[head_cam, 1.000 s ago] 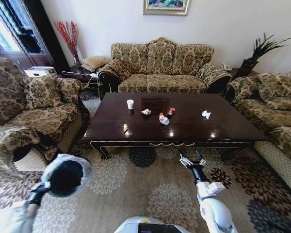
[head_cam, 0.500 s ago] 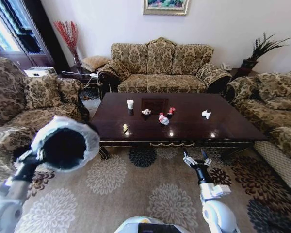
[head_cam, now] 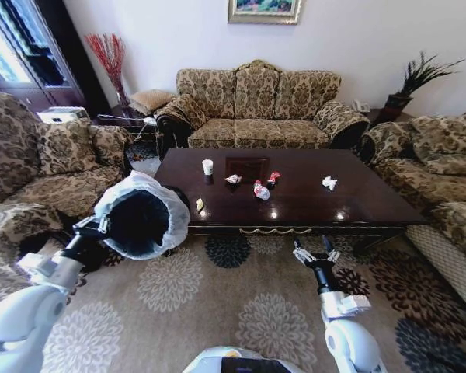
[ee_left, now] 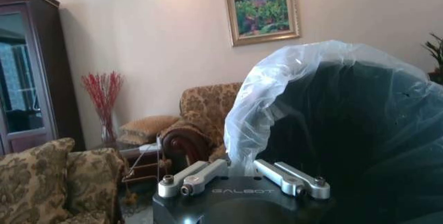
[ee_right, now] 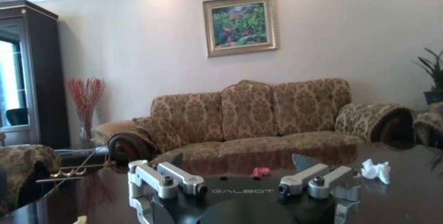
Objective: Move to the front of the table and place the trash on the table into the trash bin.
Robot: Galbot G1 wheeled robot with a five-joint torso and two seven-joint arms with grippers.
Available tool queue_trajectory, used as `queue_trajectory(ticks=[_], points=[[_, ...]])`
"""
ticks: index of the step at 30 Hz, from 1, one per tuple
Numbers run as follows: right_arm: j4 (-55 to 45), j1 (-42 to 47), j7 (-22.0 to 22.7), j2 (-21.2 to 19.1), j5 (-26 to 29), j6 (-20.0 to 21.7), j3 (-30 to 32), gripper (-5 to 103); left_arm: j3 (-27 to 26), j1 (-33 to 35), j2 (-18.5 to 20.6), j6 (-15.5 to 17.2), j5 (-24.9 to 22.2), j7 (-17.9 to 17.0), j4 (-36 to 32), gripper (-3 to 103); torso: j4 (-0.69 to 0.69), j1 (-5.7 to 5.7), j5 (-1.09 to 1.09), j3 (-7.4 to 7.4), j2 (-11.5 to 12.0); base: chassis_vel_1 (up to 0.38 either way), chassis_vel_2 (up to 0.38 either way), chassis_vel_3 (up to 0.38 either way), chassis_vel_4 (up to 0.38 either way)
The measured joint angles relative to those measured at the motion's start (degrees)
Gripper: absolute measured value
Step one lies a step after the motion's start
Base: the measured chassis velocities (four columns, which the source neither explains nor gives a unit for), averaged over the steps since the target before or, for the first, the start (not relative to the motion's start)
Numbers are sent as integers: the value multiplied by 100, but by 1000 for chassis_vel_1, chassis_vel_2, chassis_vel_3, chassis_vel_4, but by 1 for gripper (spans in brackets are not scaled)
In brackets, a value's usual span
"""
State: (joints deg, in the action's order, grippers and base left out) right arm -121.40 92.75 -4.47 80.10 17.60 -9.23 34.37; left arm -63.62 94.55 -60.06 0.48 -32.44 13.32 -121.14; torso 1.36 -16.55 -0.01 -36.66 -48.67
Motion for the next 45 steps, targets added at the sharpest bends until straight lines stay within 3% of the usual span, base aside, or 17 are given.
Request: queue_trajectory(ticks=[10, 15, 17, 22, 27, 45], points=[[-75, 60, -143, 23, -58, 52, -69, 100, 9, -2, -47, -23, 58, 62, -19, 1, -4, 2, 0, 0, 0, -117, 125, 120, -120], [-92, 168, 53, 68, -100, -190, -156, 100, -182, -70, 438, 123, -5, 130, -144, 1, -2, -4, 3, -1, 1, -221, 251, 237, -206], [-113, 269, 30, 76, -126, -280, -154, 100, -248, -67, 862, 400, -127, 130, -136, 1, -5, -9, 2, -4, 3, -129, 114, 135, -110], [-139, 424, -72, 91, -413, -212, -67, 100, -263, -277, 1342, 539, -370, -44, 101, 1, -5, -2, -1, -1, 2, -57, 28, 40, -35], [-121, 441, -70, 106, -438, -222, -53, 100, -246, -334, 1428, 594, -448, -58, 133, 1, 1, 8, 1, 3, -3, 47, -32, -36, 21], [-47, 343, -23, 84, -476, -146, -120, 100, -114, -369, 1295, 514, -484, -172, 206, 1, -2, 0, -2, 0, -1, 117, 125, -116, -128]])
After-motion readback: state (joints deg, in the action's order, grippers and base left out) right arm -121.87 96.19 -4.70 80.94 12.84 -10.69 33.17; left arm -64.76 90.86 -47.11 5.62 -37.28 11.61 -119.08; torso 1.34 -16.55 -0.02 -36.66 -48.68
